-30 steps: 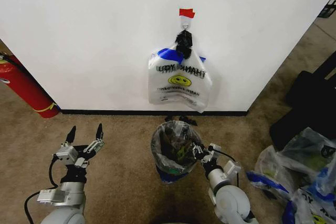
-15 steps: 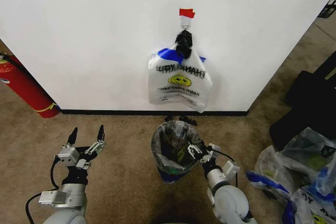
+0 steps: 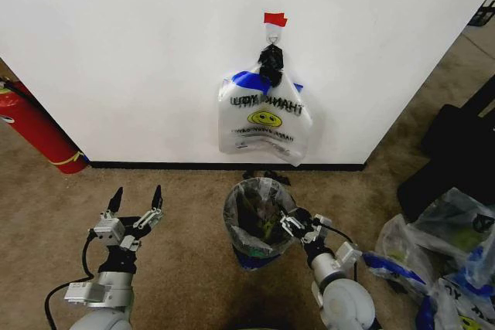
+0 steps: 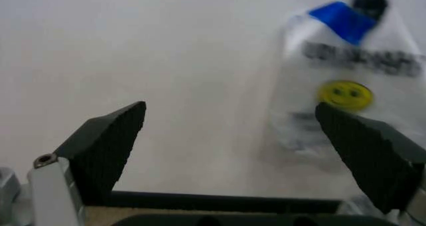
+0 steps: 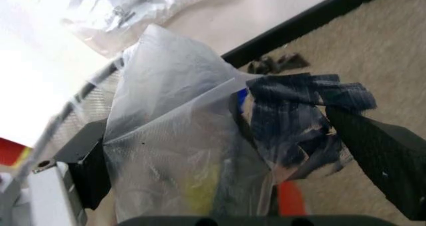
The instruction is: Pick up the garbage bag from the wall and place it over the trash bin.
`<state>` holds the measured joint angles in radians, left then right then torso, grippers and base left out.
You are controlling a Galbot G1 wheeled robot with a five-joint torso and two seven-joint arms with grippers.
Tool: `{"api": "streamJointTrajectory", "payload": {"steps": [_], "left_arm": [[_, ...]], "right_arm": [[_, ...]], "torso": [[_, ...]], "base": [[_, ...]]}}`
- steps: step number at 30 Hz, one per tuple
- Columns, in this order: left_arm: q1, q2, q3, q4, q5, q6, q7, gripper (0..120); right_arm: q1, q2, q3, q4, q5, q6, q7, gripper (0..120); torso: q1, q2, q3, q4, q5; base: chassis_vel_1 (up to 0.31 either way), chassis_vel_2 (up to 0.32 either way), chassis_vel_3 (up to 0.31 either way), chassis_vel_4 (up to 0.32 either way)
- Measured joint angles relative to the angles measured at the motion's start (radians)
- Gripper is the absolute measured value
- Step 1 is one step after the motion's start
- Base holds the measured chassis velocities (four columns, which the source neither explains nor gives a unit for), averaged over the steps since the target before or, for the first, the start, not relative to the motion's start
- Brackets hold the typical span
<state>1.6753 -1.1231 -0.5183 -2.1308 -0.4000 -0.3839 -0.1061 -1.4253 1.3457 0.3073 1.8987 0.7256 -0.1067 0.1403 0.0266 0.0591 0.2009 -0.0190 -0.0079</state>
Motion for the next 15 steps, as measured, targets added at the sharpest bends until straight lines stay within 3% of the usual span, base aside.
{"api": "streamJointTrajectory", "payload": {"steps": [4, 6, 7, 9, 11, 12, 15], "left_arm": [[-0.069, 0.114, 0.101, -0.043, 0.022, 0.09, -0.013, 100], [-0.088, 0.136, 0.121, -0.048, 0.031, 0.103, -0.014, 100], [-0.112, 0.162, 0.151, -0.05, 0.046, 0.123, -0.015, 100], [-0.261, 0.287, 0.333, -0.05, 0.093, 0.208, -0.021, 100], [-0.41, 0.372, 0.5, -0.039, 0.088, 0.269, -0.023, 100], [-0.41, 0.372, 0.5, -0.039, 0.088, 0.269, -0.023, 100], [-0.571, 0.437, 0.611, -0.016, 0.067, 0.327, -0.017, 100]], "right_arm": [[-0.005, -0.011, -0.001, -0.002, -0.057, 0.026, -0.007, 100], [-0.007, -0.012, 0.0, 0.001, -0.059, 0.027, -0.007, 100], [-0.01, -0.013, 0.001, 0.005, -0.06, 0.027, -0.005, 100], [-0.018, -0.015, 0.008, 0.018, -0.051, 0.025, 0.006, 100], [-0.02, -0.012, 0.011, 0.027, -0.035, 0.009, 0.026, 100], [-0.02, -0.012, 0.011, 0.027, -0.035, 0.009, 0.026, 100], [-0.009, -0.001, 0.007, 0.02, -0.037, 0.003, 0.054, 100]], "torso": [[0.0, 0.0, 0.0, -0.0001, 0.0002], [0.0, 0.0, 0.0, -0.001, 0.0], [0.0, 0.0, 0.0, -0.0002, -0.0003], [0.0, 0.0, 0.0, -0.0003, -0.0007], [0.0, 0.0, 0.0, -0.0007, -0.0003], [0.0, 0.0, 0.0, -0.0007, -0.0003], [0.0, 0.0, 0.0, -0.0013, 0.0001]], "base": [[0.0, 0.0, 0.0, 0.0], [0.0, 0.0, 0.0, 0.0], [0.0, 0.0, 0.0, 0.0], [0.0, 0.0, 0.0, 0.0], [0.0, 0.0, 0.0, 0.0], [0.0, 0.0, 0.0, 0.0], [0.0, 0.0, 0.0, 0.0]]}}
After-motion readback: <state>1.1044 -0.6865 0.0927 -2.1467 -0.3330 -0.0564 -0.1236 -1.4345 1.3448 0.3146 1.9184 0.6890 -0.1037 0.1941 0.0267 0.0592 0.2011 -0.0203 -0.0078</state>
